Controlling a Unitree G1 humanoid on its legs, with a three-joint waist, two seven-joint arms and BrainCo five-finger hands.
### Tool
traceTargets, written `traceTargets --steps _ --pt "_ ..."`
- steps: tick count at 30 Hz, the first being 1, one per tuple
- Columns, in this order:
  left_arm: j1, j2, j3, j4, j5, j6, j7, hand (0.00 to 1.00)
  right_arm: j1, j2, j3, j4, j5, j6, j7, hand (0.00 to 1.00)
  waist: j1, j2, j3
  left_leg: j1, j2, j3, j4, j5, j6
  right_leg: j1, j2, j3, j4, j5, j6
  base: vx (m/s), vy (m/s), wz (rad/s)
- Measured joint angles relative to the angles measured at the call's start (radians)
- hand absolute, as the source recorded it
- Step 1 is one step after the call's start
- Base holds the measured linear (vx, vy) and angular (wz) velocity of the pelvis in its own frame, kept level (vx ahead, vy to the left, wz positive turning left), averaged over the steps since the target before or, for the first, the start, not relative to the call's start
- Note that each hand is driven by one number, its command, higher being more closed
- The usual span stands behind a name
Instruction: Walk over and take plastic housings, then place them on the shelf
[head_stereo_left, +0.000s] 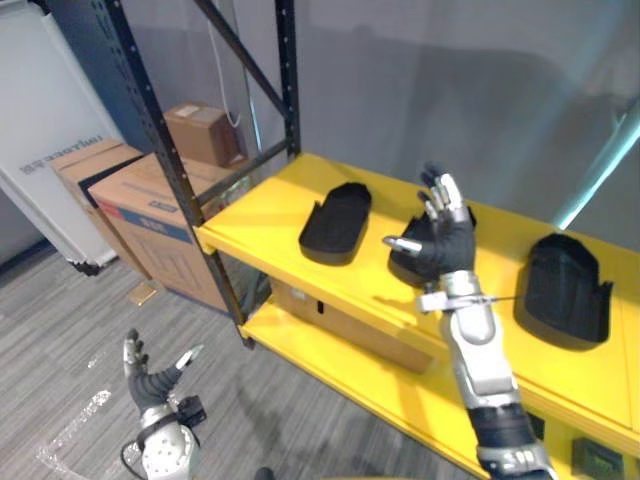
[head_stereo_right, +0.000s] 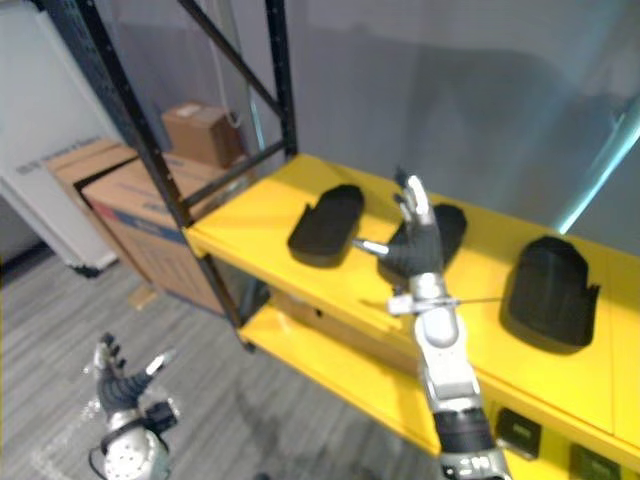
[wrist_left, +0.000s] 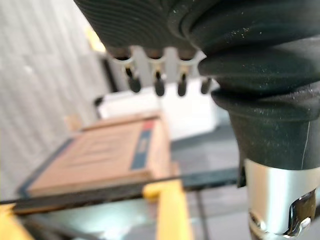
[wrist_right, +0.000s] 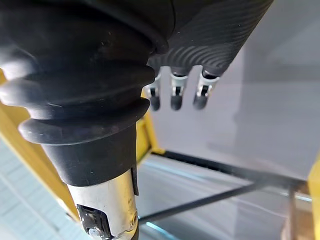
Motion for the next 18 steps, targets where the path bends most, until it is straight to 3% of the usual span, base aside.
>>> traceTargets --steps 8,13,15,17,18 --pt "-0.046 -0.012 -0.086 0.059 0.0 0.019 -0.02 0.0 0.031 0.063 0.021 -0.034 -0.02 -0.001 -0.01 0.0 -0.01 -0.012 0.003 -0.019 0.0 0.004 0.001 0.008 0.001 -0.02 0.0 0.005 0.001 0.01 0.001 0.02 -0.002 0.0" --pt "-0.071 -0.012 -0.116 0.085 -0.011 0.019 -0.014 0.0 0.248 0.129 -0.111 -0.135 -0.017 -0.003 -0.036 0.0 -0.038 -0.013 0.01 -0.016 0.004 0.026 0.009 -0.004 0.006 -0.033 0.0 0.022 0.013 0.005 -0.002 -0.02 -0.002 -0.11" --pt "-0.072 -0.012 -0.115 0.091 -0.013 0.019 -0.011 0.0 0.283 0.154 -0.159 -0.181 -0.007 -0.005 -0.052 0.0 -0.047 -0.014 0.081 -0.057 0.031 0.059 0.215 -0.108 0.005 -0.04 0.006 0.076 0.052 -0.025 -0.02 -0.08 0.0 -0.68" --pt "-0.075 -0.017 -0.119 0.116 -0.042 0.019 -0.01 0.0 0.296 0.152 -0.177 -0.231 0.027 -0.016 -0.058 0.0 -0.053 0.011 0.124 -0.123 0.067 0.056 0.441 -0.187 0.005 -0.039 0.021 0.121 0.086 -0.043 -0.02 -0.11 0.019 -0.69" --pt "-0.078 -0.019 -0.122 0.122 -0.05 0.019 -0.009 0.0 0.298 0.152 -0.186 -0.239 0.04 -0.024 -0.069 0.0 -0.057 0.008 0.134 -0.144 0.068 0.049 0.504 -0.188 0.004 -0.039 0.018 0.134 0.099 -0.047 -0.02 -0.07 0.033 -0.58"
